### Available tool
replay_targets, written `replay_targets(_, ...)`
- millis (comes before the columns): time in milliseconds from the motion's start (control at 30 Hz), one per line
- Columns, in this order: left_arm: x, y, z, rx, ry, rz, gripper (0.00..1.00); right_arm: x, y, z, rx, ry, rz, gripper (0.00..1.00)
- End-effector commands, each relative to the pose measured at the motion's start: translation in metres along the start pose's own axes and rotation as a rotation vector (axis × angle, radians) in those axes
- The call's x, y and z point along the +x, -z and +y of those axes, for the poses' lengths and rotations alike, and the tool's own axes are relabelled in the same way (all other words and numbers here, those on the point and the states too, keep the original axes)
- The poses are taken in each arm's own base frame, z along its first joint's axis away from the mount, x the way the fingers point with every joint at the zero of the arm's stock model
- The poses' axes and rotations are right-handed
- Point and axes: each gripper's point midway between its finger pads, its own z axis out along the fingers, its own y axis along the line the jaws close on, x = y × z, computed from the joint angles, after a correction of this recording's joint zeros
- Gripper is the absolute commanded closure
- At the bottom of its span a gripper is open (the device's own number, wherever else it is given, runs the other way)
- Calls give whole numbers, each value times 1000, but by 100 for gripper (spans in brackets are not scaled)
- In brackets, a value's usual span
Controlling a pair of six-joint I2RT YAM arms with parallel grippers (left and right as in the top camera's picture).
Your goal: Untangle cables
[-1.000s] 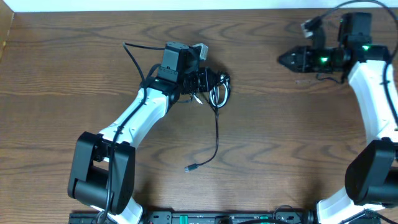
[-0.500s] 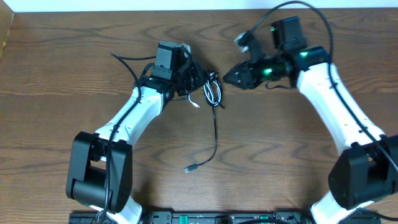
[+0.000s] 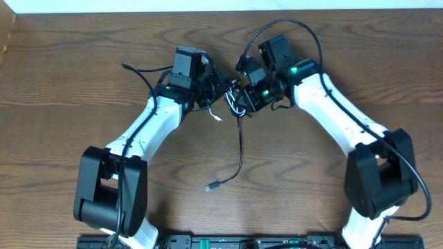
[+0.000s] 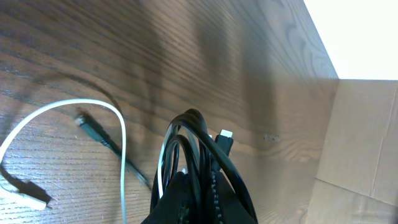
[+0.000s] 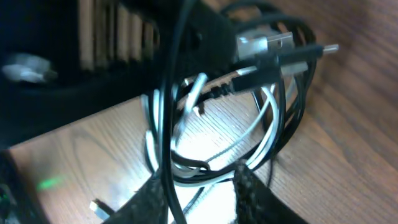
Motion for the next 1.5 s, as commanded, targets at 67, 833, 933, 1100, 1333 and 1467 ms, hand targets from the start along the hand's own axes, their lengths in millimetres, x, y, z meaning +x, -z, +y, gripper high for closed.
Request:
replay_targets(67, -6, 1, -2, 1, 4, -16, 92, -2, -3, -5, 23, 2, -5, 84)
replay_targets(833, 43, 43, -86, 596, -608, 241, 93, -3, 71, -144, 173, -403, -177, 99)
replay_targets(933, 38, 59, -107, 701, -599, 241, 93, 2, 70, -142, 171, -387, -153, 99)
replay_targets(1100, 28, 81, -139, 812, -603, 197, 92, 20, 64, -132, 158, -330, -63, 99)
replay_targets(1333, 5, 104, -158, 873, -554, 119, 93, 49, 62, -137, 214, -338, 41, 99)
replay_targets(1467, -22, 115, -153, 861, -456, 64, 93, 68, 57, -145, 261, -358, 92, 99)
